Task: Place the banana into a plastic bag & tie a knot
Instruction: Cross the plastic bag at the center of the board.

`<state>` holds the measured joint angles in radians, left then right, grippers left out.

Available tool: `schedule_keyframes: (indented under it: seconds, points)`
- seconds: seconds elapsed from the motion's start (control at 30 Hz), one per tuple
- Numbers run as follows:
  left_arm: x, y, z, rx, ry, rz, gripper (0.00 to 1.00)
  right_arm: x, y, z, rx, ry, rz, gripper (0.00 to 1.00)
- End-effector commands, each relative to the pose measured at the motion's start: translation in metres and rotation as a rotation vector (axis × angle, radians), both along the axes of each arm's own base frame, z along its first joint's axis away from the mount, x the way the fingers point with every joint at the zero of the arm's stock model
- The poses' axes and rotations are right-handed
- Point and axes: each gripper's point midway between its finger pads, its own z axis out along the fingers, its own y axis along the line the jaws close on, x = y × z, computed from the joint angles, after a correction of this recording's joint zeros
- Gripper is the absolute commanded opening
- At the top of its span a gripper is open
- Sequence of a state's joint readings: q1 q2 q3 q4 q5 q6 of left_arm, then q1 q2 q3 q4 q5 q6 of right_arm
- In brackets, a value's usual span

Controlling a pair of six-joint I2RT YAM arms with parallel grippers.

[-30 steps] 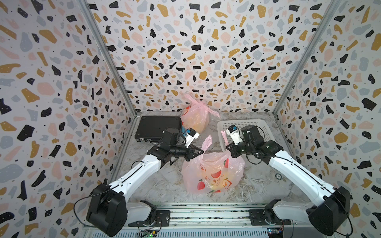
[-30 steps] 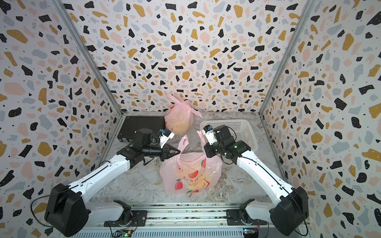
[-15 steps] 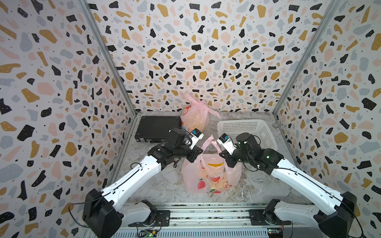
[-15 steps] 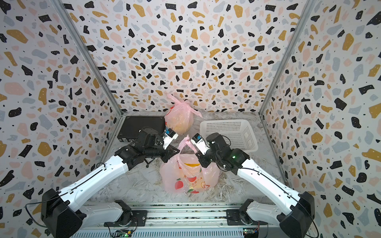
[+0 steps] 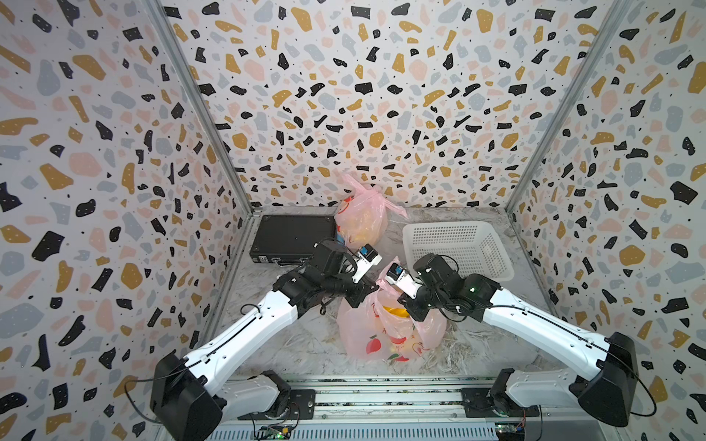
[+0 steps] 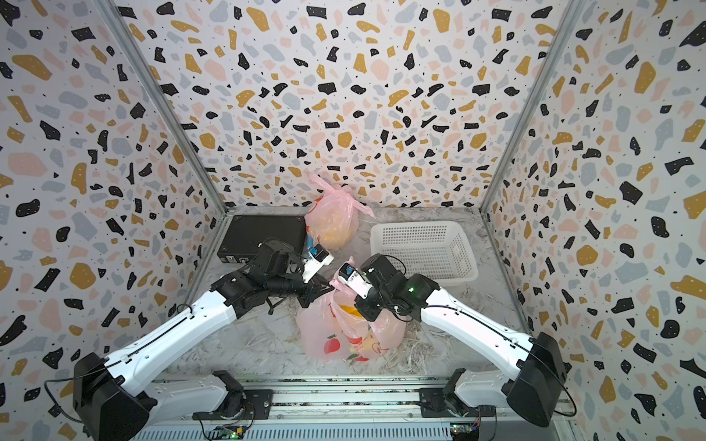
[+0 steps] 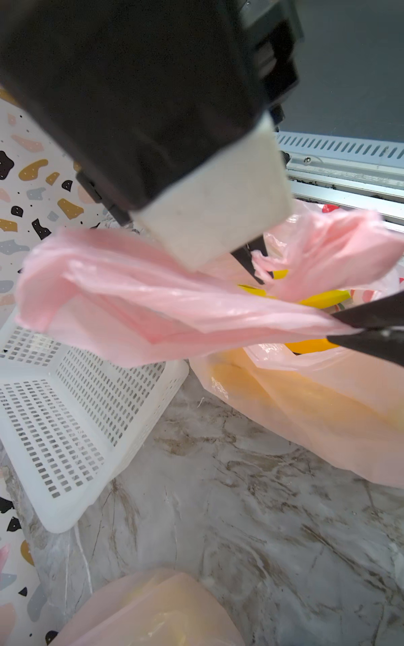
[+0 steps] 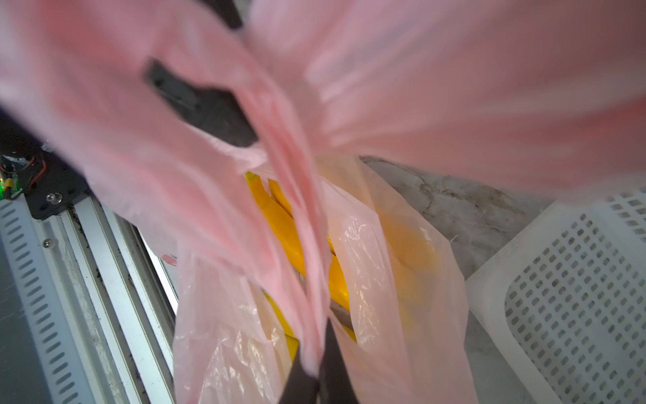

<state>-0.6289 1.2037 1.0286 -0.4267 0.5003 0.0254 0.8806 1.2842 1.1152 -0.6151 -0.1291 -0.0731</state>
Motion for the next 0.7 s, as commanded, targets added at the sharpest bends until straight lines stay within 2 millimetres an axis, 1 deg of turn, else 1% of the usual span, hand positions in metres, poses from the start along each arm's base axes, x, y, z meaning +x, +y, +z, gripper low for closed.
schedule_keyframes:
  seconds: [0.0, 0.1, 0.13, 0.2, 0.5, 0.6, 0.67]
  points:
    - [-0.005, -0.004, 0.000, -0.016, -0.010, -0.044, 0.00, 0.001, 0.001, 0.018, 0.001, -0.026, 0.000, 0.00]
    - [-0.006, -0.006, -0.001, -0.025, 0.001, -0.053, 0.00, 0.003, 0.000, 0.019, -0.014, -0.026, -0.016, 0.00]
    - [-0.007, -0.007, -0.001, -0.030, 0.003, -0.055, 0.02, 0.005, -0.002, 0.019, -0.025, -0.027, -0.025, 0.00]
    - [-0.009, -0.007, 0.000, -0.041, 0.004, -0.061, 0.06, 0.007, -0.002, 0.016, -0.042, -0.026, -0.029, 0.00]
    - [-0.015, -0.009, 0.004, -0.073, -0.001, -0.081, 0.37, 0.007, 0.004, 0.016, -0.041, -0.014, -0.022, 0.00]
    - [-0.016, -0.009, 0.005, -0.079, -0.001, -0.087, 0.43, 0.005, 0.007, 0.015, -0.039, -0.013, -0.008, 0.00]
    - [-0.015, -0.010, 0.005, -0.081, -0.003, -0.088, 0.44, 0.003, 0.008, 0.016, -0.040, -0.015, 0.003, 0.00]
